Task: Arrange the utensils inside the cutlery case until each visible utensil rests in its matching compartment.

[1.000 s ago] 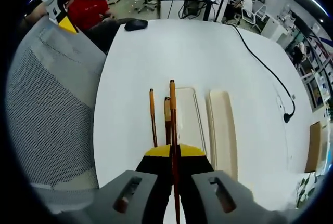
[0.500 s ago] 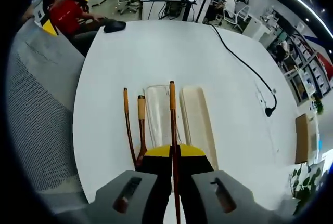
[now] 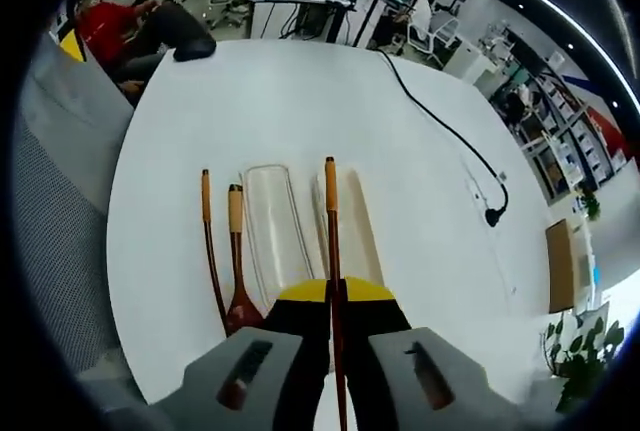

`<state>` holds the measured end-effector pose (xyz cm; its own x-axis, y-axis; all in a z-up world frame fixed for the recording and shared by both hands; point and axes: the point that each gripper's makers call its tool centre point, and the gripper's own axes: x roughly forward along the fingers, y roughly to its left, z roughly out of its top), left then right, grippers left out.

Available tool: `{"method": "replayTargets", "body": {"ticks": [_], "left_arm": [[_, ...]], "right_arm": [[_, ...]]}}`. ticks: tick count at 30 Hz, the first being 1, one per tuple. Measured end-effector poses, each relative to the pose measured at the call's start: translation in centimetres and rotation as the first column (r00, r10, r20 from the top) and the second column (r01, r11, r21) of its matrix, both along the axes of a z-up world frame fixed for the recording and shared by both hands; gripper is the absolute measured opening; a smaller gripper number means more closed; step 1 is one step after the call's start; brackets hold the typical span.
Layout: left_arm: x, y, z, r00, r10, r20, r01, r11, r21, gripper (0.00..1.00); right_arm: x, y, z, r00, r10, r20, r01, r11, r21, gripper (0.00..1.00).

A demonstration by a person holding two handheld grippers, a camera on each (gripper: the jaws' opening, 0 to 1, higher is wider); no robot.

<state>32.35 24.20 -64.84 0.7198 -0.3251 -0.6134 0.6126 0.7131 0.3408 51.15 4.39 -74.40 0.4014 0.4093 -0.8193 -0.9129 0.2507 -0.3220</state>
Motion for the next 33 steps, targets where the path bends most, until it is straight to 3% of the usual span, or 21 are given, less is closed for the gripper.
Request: {"method": "replayTargets", "body": {"ticks": [9,33], "left_arm": [[0.1,0.2,-0.2,1.0,0.002,-0.005,-0.002,1.0,0.002,0.5],[0.1,0.2,-1.0,0.999,0.0,-0.036,0.0,1.0,0.013,0.5]], "right_arm": [[1.7,-0.8,-0.8,0.998,-0.009,0.054,0.011,0.999,-0.036,0.0],[2.1,-0.3,-3.0,0.999,0.039,0.007,-0.039,0.998,-0.056,0.0]]}}
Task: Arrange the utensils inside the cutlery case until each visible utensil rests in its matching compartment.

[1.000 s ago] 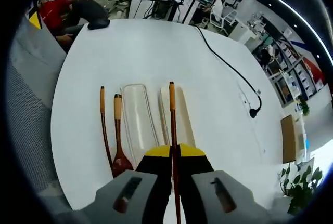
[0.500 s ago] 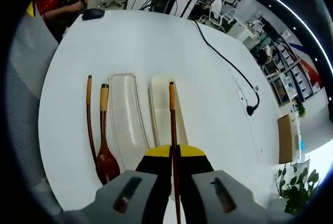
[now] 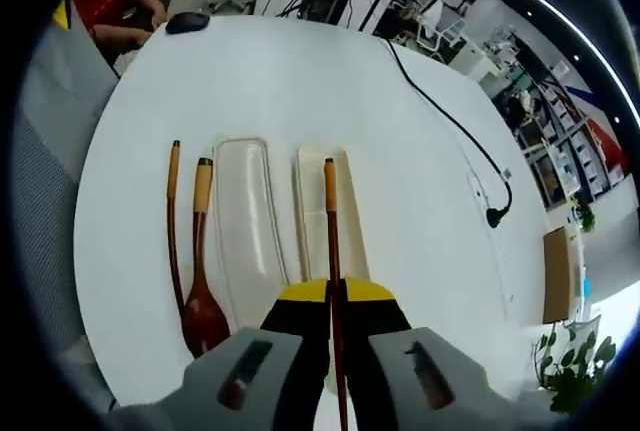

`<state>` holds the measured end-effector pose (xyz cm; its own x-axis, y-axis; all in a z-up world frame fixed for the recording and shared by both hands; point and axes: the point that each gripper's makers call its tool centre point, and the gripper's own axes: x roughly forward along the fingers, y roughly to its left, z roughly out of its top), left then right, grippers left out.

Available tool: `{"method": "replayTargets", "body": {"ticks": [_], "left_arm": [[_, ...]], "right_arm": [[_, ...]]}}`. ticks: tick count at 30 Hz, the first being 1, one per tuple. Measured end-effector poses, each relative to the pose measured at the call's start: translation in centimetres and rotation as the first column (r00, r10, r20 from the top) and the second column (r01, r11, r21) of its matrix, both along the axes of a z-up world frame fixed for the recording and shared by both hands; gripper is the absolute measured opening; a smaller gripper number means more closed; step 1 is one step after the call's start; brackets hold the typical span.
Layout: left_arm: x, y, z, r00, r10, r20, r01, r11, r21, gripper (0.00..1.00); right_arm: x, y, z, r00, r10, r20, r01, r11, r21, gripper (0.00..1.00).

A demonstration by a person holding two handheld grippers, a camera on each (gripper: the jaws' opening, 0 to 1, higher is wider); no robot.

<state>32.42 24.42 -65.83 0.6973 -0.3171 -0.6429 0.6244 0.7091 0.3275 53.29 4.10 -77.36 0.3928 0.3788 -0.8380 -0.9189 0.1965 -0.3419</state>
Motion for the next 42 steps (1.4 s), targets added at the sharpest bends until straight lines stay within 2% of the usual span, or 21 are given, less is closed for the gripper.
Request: {"method": "replayTargets", "body": {"ticks": [16,27,42], "left_arm": [[0.0,0.2,-0.1,1.0,0.009,-0.011,-0.009,1.0,0.0,0.5],[0.1,0.4,-0.2,1.0,0.019,-0.015,-0.019,1.0,-0.001,0.5],[0.1,0.5,-0.3,0.999,0.025,-0.021,-0.025,1.0,-0.001,0.5]], "right_arm": [[0.2,0.8,-1.1,0.995,0.069,-0.069,-0.069,0.998,-0.005,0.0],[0.5,1.4,-1.7,0.991,0.079,-0.111,-0.078,0.997,0.019,0.0],[1.1,1.2,-3.0,0.987,0.082,-0.141,-0.082,0.997,0.004,0.0]]}}
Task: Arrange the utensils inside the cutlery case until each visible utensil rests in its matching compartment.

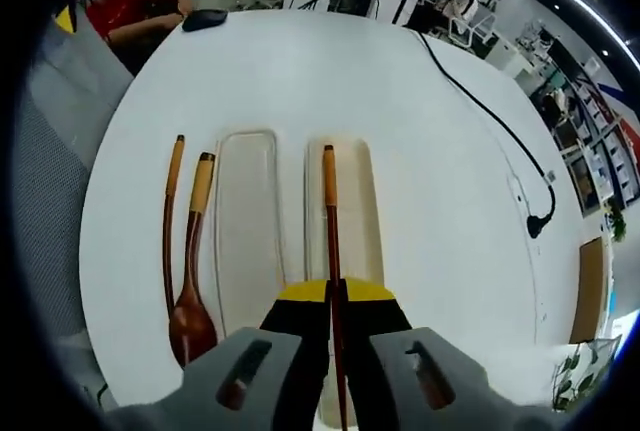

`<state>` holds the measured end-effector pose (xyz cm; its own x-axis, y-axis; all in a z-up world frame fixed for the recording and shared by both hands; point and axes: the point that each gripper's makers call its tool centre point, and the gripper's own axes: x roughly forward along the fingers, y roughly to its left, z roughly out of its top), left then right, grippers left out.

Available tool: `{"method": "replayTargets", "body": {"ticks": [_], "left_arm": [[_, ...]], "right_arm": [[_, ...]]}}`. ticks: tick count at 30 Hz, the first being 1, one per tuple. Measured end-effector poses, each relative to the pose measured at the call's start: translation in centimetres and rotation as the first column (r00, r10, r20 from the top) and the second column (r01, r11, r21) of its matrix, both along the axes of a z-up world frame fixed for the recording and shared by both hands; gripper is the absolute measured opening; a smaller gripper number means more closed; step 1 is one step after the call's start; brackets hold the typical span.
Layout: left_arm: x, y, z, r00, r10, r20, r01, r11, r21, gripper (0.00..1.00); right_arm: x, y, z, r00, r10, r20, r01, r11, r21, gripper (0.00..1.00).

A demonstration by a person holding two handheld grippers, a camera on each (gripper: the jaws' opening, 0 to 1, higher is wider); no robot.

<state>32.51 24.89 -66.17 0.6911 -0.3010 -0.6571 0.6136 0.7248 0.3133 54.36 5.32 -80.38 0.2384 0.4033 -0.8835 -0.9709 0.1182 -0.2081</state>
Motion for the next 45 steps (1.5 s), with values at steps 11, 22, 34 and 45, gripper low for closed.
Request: {"method": "replayTargets", "body": {"ticks": [11,22,34,45], "left_arm": [[0.0,0.0,-0.2,1.0,0.002,-0.012,-0.002,1.0,-0.004,0.5],[-0.1,-0.1,-0.5,1.0,-0.006,-0.025,0.006,1.0,0.003,0.5],[0.0,0.0,-0.4,1.0,-0.004,-0.02,0.005,1.0,0.003,0.5],[-0.1,-0.3,-0.1,1.0,-0.019,-0.004,0.019,1.0,0.008,0.5]], "right_arm": [[0.3,0.0,-1.1,1.0,0.013,-0.006,-0.013,1.0,-0.025,0.0],[0.8,-0.1,-1.4,0.999,-0.025,-0.045,0.026,1.0,0.012,0.0],[0.7,-0.6,0.6,0.997,-0.071,-0.021,0.072,0.996,0.055,0.1],[0.3,-1.6,1.8,0.995,-0.097,0.003,0.097,0.993,0.062,0.11]]}}
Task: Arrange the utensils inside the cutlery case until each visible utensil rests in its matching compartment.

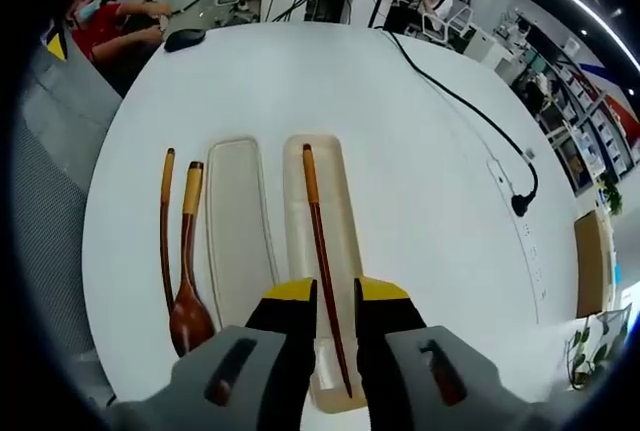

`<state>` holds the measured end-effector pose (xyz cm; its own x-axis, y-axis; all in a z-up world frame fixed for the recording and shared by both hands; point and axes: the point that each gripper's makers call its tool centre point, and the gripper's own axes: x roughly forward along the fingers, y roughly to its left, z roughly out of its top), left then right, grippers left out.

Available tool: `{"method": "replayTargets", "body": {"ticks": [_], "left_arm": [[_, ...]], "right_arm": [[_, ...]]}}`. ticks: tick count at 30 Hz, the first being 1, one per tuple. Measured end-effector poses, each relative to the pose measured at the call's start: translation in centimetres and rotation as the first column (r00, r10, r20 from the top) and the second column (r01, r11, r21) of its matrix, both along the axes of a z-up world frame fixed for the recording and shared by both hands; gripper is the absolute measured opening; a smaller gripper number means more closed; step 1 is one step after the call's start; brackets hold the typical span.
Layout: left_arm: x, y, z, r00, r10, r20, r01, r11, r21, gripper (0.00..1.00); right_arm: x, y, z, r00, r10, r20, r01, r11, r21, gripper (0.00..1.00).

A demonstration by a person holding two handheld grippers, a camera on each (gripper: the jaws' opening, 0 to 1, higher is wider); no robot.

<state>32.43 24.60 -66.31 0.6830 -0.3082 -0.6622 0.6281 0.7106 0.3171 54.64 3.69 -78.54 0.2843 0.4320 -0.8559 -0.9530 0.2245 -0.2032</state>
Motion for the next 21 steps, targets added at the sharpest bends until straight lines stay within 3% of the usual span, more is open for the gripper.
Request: {"method": "replayTargets", "body": {"ticks": [21], "left_arm": [[0.2,-0.1,0.7,0.999,-0.008,0.036,0.008,1.0,0.003,0.5]], "right_arm": [[-1.1,-2.1,1.7,0.999,-0.05,0.015,0.05,0.999,0.01,0.11]]}}
